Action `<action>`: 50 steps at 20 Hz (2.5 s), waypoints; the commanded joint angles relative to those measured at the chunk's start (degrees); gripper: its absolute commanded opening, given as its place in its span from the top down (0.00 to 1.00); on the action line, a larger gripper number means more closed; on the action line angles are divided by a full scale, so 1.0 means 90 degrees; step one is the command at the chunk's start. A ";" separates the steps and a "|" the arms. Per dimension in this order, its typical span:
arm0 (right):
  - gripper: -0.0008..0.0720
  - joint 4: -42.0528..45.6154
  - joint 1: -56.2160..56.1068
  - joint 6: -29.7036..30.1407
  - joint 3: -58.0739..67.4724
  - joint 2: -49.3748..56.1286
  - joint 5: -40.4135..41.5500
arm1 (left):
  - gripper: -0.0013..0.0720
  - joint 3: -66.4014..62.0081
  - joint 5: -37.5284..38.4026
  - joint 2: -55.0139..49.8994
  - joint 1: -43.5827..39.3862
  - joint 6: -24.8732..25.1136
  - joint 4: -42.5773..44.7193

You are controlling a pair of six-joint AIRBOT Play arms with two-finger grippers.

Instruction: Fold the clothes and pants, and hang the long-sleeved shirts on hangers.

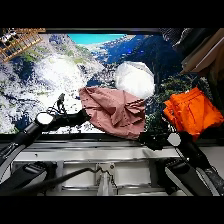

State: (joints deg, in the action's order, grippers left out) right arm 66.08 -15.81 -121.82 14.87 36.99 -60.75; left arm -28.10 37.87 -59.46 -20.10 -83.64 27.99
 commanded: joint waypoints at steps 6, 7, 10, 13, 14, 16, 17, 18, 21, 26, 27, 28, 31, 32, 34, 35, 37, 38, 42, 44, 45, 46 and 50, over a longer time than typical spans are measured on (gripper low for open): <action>0.27 0.0073 0.0005 -0.1904 -0.0034 0.0447 0.1171 | 0.95 0.0002 0.0097 0.0085 -0.0109 0.0002 -0.0199; 0.27 0.0002 0.0005 -0.1889 -0.0034 0.0544 0.1161 | 0.95 0.0002 0.0080 0.0085 -0.0109 0.0002 -0.0219; 0.58 -0.0061 0.0005 -0.1889 -0.0032 0.0738 0.1185 | 0.95 0.0000 0.0012 0.0085 -0.0109 0.0005 -0.0359; 0.96 -0.0100 0.0005 -0.1729 0.0109 0.0636 0.1146 | 0.95 -0.0002 -0.0109 0.0085 -0.0107 0.0080 -0.0357; 0.96 -0.0102 0.0005 -0.1564 0.0245 0.0556 0.1141 | 0.95 -0.0010 -0.0192 0.0087 -0.0095 0.0163 -0.0359; 0.96 -0.0051 0.0015 -0.1294 0.0702 0.0381 0.1202 | 0.95 -0.0211 -0.0243 0.0090 -0.0012 0.0454 -0.0352; 0.96 0.0078 0.0019 -0.1154 0.1098 0.0304 0.1290 | 0.96 -0.0459 -0.0228 0.0121 0.0058 0.0634 -0.0352; 0.96 0.0192 0.0019 -0.0996 0.1559 0.0260 0.1435 | 0.96 -0.0775 -0.0228 0.0175 0.0129 0.0826 -0.0345; 0.96 0.0461 0.0053 -0.0449 0.3398 0.0257 0.2246 | 0.96 -0.2385 0.0046 0.0267 0.0316 0.1013 0.0199; 0.96 0.0714 0.0879 0.0301 0.6290 0.0359 0.2480 | 0.96 -0.5535 0.0913 0.0270 0.0340 0.0420 0.1987; 0.96 0.0714 0.1003 0.0403 0.6654 0.0347 0.2395 | 0.96 -0.6045 0.1100 0.0270 0.0340 0.0233 0.2314; 0.96 0.0714 0.1090 0.0578 0.7004 0.0335 0.2176 | 0.96 -0.6428 0.1311 0.0272 0.0340 0.0085 0.2516; 0.96 0.0675 0.1122 0.1151 0.7735 0.0245 0.1076 | 0.96 -0.7050 0.1955 0.0413 0.0323 -0.0197 0.2601; 0.96 0.0665 0.1122 0.1389 0.7941 0.0175 0.0663 | 0.96 -0.7057 0.2035 0.0549 0.0289 -0.0245 0.2582; 0.96 0.0709 0.1122 0.1717 0.8211 0.0007 0.0143 | 0.96 -0.7057 0.2271 0.0806 0.0282 -0.0301 0.2555; 0.96 0.0712 0.1122 0.1795 0.8284 -0.0112 0.0051 | 0.96 -0.7057 0.2409 0.0950 0.0284 -0.0372 0.2560; 0.96 0.0712 0.1122 0.1819 0.8332 -0.0369 -0.0080 | 0.96 -0.7055 0.2674 0.1207 0.0282 -0.0466 0.2557; 0.96 0.0712 0.1122 0.1824 0.8332 -0.0512 -0.0219 | 0.96 -0.7057 0.2817 0.1319 0.0284 -0.0537 0.2565; 0.96 0.0537 0.1122 0.1831 0.8332 -0.0865 -0.1450 | 0.96 -0.7045 0.3956 0.1678 0.0282 -0.1032 0.2562; 0.96 0.0342 0.1122 0.1863 0.8332 -0.0896 -0.2186 | 0.96 -0.7043 0.4823 0.1739 0.0282 -0.1243 0.2628; 0.96 0.0243 0.1122 0.1955 0.8332 -0.0886 -0.2521 | 0.96 -0.7040 0.5260 0.1736 0.0282 -0.1328 0.2686; 0.96 0.0155 0.1122 0.1955 0.8330 -0.0855 -0.2892 | 0.96 -0.7009 0.5710 0.1719 0.0282 -0.1457 0.2705; 0.96 0.0192 0.1122 0.1955 0.8318 -0.0763 -0.3806 | 0.96 -0.6501 0.6696 0.1756 0.0206 -0.1693 0.2846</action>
State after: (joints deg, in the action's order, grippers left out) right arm 67.44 -5.72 -104.47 89.76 29.87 -87.44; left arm -89.30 89.52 -44.12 -17.85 -96.77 52.18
